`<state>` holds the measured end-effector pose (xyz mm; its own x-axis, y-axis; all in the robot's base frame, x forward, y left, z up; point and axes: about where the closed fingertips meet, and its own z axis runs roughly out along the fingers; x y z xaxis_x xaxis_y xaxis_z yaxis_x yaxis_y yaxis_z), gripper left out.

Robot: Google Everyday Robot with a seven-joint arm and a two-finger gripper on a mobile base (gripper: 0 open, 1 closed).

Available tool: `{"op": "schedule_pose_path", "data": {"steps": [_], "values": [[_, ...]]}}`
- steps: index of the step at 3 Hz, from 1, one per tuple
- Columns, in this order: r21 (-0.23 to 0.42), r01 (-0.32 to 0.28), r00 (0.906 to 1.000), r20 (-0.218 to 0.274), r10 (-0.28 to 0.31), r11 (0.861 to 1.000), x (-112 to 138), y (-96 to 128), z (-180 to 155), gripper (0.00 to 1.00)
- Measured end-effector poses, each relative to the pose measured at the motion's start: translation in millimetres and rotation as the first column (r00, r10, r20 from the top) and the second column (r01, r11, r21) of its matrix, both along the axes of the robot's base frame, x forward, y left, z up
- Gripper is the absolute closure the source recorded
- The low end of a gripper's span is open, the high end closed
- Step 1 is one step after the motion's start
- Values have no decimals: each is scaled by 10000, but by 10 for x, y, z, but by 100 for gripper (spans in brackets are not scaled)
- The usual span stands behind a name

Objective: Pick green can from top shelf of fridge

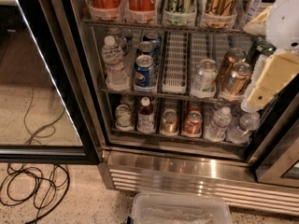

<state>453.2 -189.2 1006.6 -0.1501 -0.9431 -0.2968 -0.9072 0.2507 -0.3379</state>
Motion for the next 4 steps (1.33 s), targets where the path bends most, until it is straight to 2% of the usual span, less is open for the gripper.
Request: {"op": "schedule_pose_path", "data": {"steps": [1,2,3,4], "values": [[1,-1,10000,1,1,10000,0,0,0,0],[576,-443,9980,483,415,9974,78,264,83,0],[1775,-972,9876,1388,728,9793,214,657,261,0],[3076,-1313,9790,1896,745,9424,307,1098,348,0]]}}
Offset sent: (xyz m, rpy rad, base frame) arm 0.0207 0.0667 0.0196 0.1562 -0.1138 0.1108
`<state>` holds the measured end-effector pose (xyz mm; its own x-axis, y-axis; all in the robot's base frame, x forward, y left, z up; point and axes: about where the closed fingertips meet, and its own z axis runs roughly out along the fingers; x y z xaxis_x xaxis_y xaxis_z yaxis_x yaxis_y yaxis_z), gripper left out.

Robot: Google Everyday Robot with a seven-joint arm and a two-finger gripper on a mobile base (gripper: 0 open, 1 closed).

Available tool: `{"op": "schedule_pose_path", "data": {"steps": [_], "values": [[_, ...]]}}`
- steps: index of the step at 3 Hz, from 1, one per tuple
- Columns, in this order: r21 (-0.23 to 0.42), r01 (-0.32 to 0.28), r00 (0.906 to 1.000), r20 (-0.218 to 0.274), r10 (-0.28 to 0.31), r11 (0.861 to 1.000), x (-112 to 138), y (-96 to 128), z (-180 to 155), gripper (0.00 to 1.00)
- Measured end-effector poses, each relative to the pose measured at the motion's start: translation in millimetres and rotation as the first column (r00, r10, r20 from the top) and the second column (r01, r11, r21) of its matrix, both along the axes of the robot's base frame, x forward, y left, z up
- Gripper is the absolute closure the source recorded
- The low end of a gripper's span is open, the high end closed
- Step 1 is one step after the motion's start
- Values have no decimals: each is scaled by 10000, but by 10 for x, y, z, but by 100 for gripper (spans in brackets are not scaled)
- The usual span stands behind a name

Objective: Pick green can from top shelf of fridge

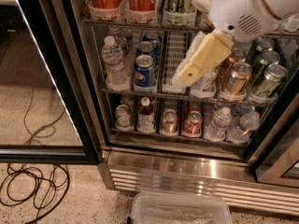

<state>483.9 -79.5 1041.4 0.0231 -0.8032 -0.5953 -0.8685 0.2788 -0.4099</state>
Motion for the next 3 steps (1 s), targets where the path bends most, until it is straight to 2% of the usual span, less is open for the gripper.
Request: {"op": "schedule_pose_path", "data": {"steps": [1,2,3], "values": [[1379,-490,9986,-149,516,9892,-27,350,73,0],[1379,-489,9986,-149,514,9892,-27,350,73,0],[1660,318,9995,-119,-302,9856,11,379,5,0]]}}
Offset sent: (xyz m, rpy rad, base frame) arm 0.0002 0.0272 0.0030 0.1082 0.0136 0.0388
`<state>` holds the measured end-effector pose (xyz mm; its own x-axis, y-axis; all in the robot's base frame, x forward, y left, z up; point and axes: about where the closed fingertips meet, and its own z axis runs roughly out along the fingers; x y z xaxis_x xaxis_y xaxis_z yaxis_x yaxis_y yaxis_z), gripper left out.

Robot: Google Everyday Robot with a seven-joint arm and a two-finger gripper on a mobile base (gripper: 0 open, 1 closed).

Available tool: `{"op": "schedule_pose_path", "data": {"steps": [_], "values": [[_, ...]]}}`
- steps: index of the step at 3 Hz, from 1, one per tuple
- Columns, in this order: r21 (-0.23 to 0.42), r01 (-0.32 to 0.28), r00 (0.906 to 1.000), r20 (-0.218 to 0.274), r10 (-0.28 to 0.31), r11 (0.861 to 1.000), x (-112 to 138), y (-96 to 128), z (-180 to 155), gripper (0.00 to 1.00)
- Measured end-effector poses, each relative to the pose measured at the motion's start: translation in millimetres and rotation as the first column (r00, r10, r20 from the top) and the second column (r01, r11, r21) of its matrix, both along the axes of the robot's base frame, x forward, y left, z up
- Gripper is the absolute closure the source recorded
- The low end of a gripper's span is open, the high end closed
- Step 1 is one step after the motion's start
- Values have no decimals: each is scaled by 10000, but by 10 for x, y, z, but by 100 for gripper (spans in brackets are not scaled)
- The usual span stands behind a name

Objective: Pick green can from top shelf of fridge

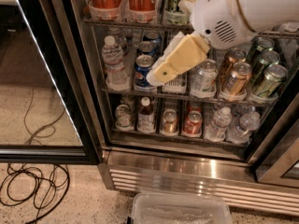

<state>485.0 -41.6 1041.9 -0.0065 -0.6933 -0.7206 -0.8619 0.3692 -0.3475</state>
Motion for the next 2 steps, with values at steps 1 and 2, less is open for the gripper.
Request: {"op": "schedule_pose_path", "data": {"steps": [1,2], "values": [[-5,1928,9811,190,-1927,9812,-48,-73,-192,0],[-97,3391,9357,1071,-3362,9407,-3,-141,-300,0]]}}
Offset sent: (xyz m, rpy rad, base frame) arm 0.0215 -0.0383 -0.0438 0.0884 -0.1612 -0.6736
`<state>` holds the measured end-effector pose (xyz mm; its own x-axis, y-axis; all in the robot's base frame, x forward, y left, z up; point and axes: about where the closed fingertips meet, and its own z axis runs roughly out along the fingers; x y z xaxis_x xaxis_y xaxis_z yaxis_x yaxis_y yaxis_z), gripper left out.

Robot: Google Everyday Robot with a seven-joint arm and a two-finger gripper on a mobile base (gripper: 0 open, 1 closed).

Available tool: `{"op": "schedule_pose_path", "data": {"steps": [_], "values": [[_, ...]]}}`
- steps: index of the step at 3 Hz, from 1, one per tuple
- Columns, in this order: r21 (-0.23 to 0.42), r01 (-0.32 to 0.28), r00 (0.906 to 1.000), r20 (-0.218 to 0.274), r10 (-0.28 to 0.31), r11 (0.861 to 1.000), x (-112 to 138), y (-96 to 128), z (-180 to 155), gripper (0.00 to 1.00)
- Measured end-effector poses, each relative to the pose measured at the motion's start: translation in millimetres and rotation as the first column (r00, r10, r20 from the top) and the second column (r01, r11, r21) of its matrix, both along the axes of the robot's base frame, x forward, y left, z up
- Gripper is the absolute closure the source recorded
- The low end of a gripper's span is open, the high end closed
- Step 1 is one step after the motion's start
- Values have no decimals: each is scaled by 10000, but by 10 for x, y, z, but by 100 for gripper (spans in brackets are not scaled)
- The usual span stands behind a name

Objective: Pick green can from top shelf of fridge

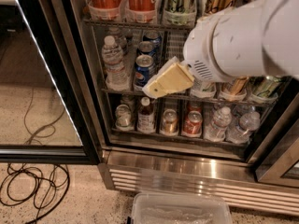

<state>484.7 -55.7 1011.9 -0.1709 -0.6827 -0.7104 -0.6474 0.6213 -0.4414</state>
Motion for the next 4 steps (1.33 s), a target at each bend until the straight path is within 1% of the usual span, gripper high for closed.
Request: {"op": "schedule_pose_path", "data": {"steps": [1,2,3,4], "values": [[883,836,9937,674,-897,9926,232,-4,16,0],[1276,941,9898,944,-1066,9873,244,43,166,0],[1528,1101,9854,1125,-1280,9821,266,45,143,0],[2244,1618,9605,1875,-2055,9610,360,-106,197,0]]}}
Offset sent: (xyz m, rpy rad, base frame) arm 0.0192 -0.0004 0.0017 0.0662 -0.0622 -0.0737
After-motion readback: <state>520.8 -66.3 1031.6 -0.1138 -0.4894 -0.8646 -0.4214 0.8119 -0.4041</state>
